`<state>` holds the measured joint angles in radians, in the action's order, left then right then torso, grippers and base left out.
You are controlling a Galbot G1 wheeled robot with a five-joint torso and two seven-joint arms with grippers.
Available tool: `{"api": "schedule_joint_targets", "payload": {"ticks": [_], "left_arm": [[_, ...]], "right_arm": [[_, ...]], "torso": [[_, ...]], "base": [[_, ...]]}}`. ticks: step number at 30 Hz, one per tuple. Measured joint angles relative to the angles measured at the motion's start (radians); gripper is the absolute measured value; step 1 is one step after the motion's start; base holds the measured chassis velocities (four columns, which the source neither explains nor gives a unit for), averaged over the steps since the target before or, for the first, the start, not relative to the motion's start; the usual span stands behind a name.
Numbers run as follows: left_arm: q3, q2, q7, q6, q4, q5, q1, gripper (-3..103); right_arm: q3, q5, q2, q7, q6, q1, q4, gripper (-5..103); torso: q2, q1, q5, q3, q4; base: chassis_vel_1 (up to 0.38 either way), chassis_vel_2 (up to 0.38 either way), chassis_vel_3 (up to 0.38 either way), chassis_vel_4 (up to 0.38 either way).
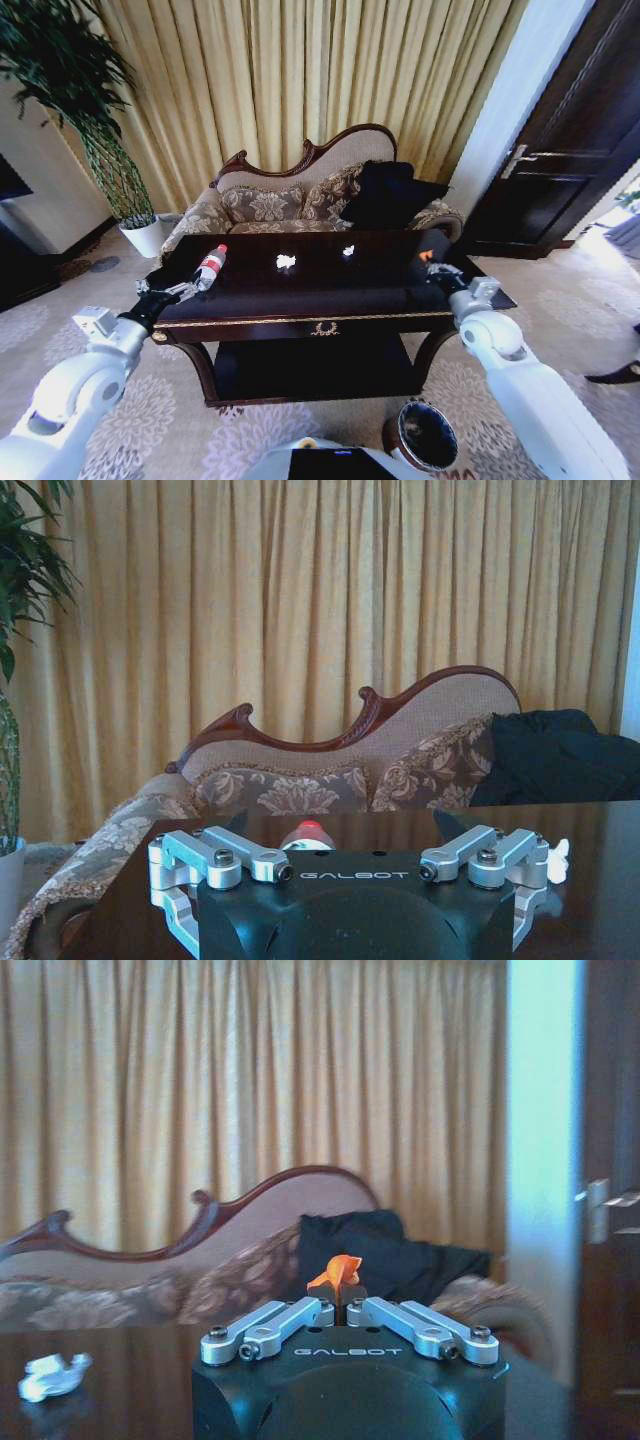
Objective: Move to the front of the table and place the trash on the table into the trash bin.
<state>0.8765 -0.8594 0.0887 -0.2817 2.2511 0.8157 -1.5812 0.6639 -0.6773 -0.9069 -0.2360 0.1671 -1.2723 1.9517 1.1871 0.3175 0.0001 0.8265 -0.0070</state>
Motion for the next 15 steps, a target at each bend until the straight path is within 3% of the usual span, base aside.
{"api": "schedule_joint_targets", "payload": {"ticks": [2,15], "left_arm": [[-0.011,-0.001,0.0,0.0,0.001,-0.004,0.007,100],[-0.008,0.008,-0.004,0.0,-0.017,0.002,0.02,100]], "right_arm": [[0.014,0.041,-0.01,-0.008,-0.015,-0.026,0.015,1],[0.015,0.054,-0.011,-0.006,0.006,-0.034,0.049,1]], "torso": [[0.0,0.0,0.0002,0.0,-0.0001],[0.0,0.0,0.0,0.0,0.0002]], "base": [[0.0,0.0,0.0,0.0],[0.0,0.0,0.0,0.0]]}}
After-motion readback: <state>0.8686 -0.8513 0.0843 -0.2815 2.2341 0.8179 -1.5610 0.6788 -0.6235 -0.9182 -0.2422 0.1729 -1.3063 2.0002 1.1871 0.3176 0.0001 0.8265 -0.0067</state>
